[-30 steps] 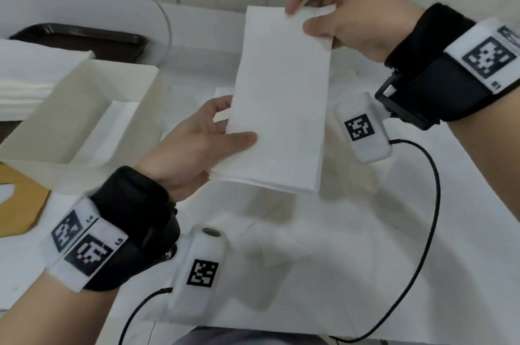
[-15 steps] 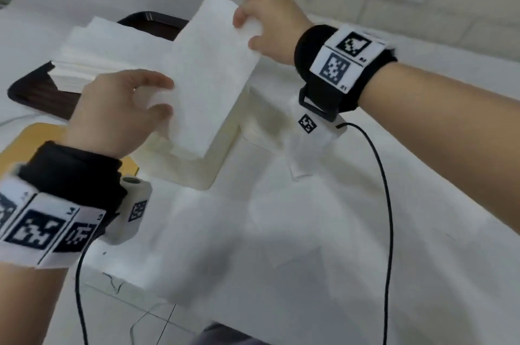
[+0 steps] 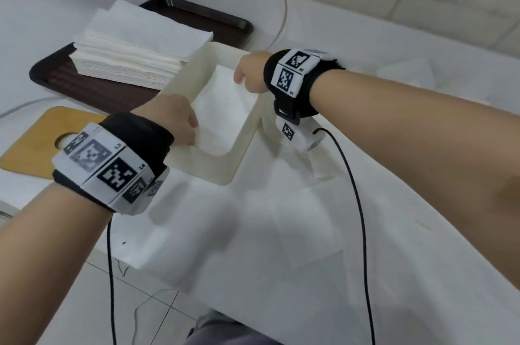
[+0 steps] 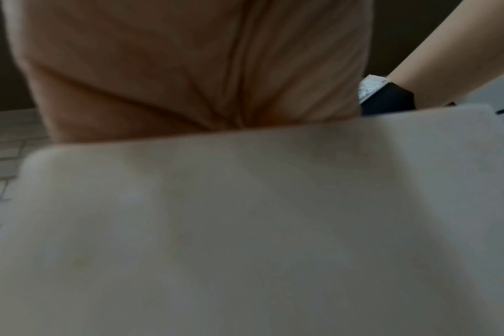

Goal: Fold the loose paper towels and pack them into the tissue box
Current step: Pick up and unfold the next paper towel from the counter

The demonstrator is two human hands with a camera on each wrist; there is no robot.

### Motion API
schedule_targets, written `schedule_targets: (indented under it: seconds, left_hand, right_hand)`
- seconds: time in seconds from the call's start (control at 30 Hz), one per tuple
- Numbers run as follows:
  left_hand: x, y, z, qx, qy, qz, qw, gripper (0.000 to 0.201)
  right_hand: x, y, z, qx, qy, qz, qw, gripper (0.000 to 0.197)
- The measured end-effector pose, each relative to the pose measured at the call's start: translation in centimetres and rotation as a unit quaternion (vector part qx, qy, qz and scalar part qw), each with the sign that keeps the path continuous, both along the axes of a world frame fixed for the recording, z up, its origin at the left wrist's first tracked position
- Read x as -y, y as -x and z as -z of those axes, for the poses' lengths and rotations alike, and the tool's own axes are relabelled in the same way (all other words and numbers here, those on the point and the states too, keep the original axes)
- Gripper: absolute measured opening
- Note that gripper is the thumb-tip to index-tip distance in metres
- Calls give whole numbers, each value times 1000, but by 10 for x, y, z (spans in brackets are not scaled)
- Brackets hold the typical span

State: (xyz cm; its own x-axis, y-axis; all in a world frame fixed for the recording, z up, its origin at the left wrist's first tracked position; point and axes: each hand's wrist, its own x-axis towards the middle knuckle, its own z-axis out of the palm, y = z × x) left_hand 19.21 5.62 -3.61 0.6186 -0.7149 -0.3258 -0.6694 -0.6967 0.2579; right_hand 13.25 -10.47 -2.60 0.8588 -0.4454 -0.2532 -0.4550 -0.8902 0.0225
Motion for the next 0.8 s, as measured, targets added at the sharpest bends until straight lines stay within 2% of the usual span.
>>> schedule_targets:
  seconds: [0.07,0.2,0.3,0.37,0.43,0.47,0.53,0.6,0.63,0.7,0.8]
  left_hand:
    - [4,1,1,4,-35,5,999,32]
    - [10,0,9,22,-101,17,995,42]
    - [13,-1,12,36,-132,43,990,45]
    - [12,0,10,35,-117,46,991,49]
    - [8,5,3,26,-49,51,997,46]
    - [5,10,-3,16,4,47,999,43]
    - [-4,24,-14,1,127,34,991,35]
    - [-13,42,-19,17,240,41,970,29]
    - [-15,51,-21,17,287,46,957,26]
    - [-20,69,-22,-14,342,49,938,18]
    - [-24,90,-16,-79,358,49,929,11]
  right_hand:
    - [-1,-1,4,-16,7,-9,1000,38]
    - [-3,-3,-3,-10,-7,-28,1000,37]
    - [-9,8,-22,61,-1,-33,998,35]
    - [-14,30,-31,138,-3,-38,990,25]
    - [-24,60,-31,163,-19,-48,985,14]
    - [-30,76,-26,138,-37,-59,988,12]
    - [-42,105,-8,17,-90,-85,992,16]
    - [-52,128,13,-121,-106,-105,981,33]
    - [-54,135,24,-163,-92,-115,976,44]
    - [-53,144,44,-173,-59,-114,977,51]
    - [-47,149,58,-122,-80,-47,988,30]
